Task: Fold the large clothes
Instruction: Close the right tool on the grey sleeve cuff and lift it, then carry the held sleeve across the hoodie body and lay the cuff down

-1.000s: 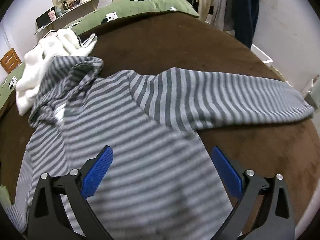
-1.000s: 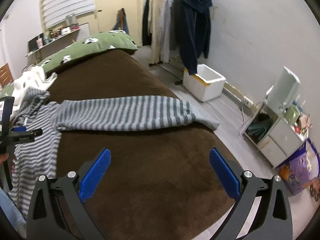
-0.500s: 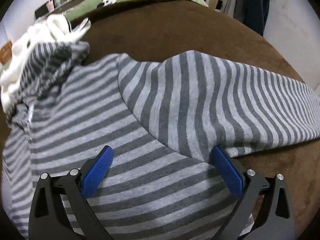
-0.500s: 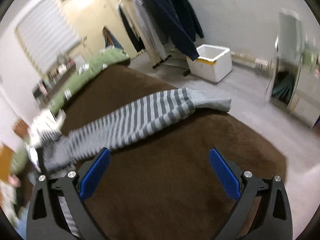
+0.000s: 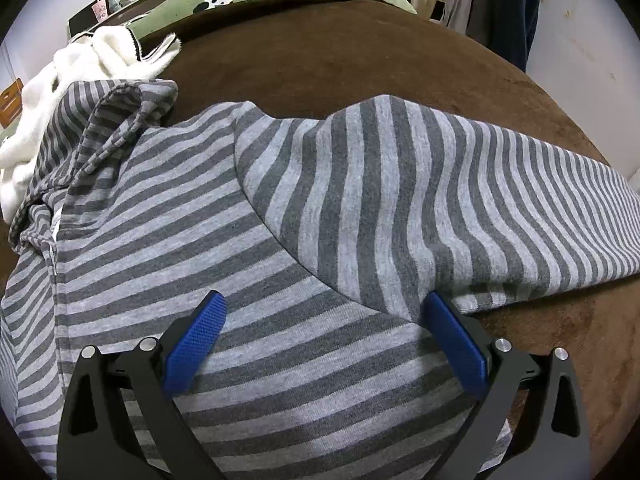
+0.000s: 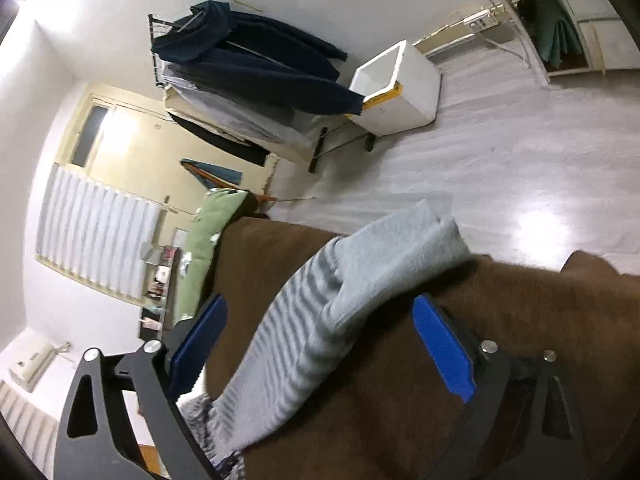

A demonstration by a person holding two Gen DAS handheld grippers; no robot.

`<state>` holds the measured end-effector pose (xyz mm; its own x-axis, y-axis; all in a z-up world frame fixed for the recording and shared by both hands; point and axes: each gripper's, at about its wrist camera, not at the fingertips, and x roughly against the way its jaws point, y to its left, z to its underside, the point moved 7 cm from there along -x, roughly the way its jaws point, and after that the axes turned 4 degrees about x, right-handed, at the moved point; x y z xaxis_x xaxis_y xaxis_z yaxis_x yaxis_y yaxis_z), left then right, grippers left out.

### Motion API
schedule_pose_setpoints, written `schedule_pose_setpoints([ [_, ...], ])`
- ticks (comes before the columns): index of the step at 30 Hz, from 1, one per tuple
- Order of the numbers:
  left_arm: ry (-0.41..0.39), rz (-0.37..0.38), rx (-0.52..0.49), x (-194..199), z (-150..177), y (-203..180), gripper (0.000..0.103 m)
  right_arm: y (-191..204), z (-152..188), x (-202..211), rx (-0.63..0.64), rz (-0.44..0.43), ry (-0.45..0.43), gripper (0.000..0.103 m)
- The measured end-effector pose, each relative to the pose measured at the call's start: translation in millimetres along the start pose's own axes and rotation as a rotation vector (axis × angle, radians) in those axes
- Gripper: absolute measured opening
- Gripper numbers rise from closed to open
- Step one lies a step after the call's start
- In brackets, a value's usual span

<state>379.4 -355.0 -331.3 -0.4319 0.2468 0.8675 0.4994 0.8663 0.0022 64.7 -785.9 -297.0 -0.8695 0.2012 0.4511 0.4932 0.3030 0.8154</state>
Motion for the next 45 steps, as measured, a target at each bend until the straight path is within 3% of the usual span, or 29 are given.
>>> schedule_pose_setpoints([
  [3, -0.002, 0.000, 0.005, 1, 1, -2, 0.098, -4, 0, -12, 0.010, 0.042, 0.026, 0.082],
  [5, -0.005, -0.001, 0.007, 1, 2, -2, 0.098, -7, 0, -18, 0.024, 0.080, 0.032, 0.067],
  [7, -0.011, -0.005, 0.008, 2, 2, -1, 0.098, -13, 0, -21, 0.006, 0.097, 0.015, 0.020],
  [9, -0.016, -0.005, 0.010, 2, 4, 0, 0.098, -23, 3, -25, -0.069, 0.063, 0.014, 0.012],
  [16, -0.030, -0.010, 0.026, 3, 5, 1, 0.098, 1, 0, -17, 0.061, 0.060, -0.060, 0.009],
  [20, -0.029, -0.008, 0.037, 3, 6, 1, 0.098, 39, -4, -4, 0.139, 0.023, -0.090, 0.009],
  [30, -0.042, 0.016, 0.100, 41, 9, 15, 0.097, 227, 3, 36, 0.429, -0.189, -0.114, 0.009],
  [34, -0.094, 0.010, 0.131, 88, 24, 38, 0.097, 318, 37, 49, 0.608, -0.254, -0.094, 0.009],
  [38, -0.122, 0.001, 0.183, 131, 47, 77, 0.097, 392, 91, 45, 0.800, -0.279, -0.064, 0.009],
  [45, -0.137, -0.066, 0.273, 180, 85, 159, 0.097, 463, 210, -1, 0.965, -0.337, 0.081, 0.009],
])
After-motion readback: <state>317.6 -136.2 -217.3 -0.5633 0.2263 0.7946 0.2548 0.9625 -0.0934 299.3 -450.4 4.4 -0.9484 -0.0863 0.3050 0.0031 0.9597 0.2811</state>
